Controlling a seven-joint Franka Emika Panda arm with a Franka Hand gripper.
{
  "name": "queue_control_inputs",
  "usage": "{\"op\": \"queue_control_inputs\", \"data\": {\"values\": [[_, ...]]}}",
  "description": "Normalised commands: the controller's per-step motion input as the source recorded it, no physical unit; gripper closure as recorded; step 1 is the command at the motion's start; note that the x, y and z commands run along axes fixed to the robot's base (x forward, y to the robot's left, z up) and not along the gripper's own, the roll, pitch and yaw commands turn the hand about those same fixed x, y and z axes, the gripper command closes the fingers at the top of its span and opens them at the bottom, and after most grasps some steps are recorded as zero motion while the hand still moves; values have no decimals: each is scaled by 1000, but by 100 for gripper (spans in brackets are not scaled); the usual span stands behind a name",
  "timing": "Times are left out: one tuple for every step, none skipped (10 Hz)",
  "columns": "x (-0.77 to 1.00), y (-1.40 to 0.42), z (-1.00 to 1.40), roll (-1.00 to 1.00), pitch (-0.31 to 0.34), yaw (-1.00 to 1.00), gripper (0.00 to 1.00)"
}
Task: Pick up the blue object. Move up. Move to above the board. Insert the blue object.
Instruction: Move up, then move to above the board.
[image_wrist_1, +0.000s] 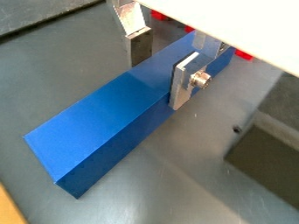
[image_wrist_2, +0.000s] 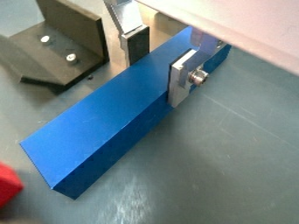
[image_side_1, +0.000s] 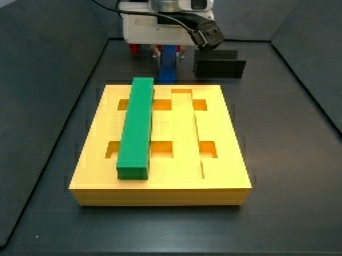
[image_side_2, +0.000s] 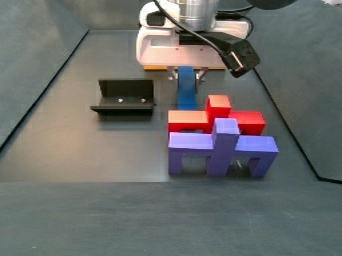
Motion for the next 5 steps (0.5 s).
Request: {"op": "queue_control_inputs", "data": {"values": [[0, 0, 833, 0, 0, 0, 100], [-94, 58, 758, -5, 43, 51, 100], [-108, 47, 532, -10, 34, 50, 100], [-80, 28, 332, -14, 6, 37, 100], [0, 0, 1400, 0, 0, 0, 100]]}}
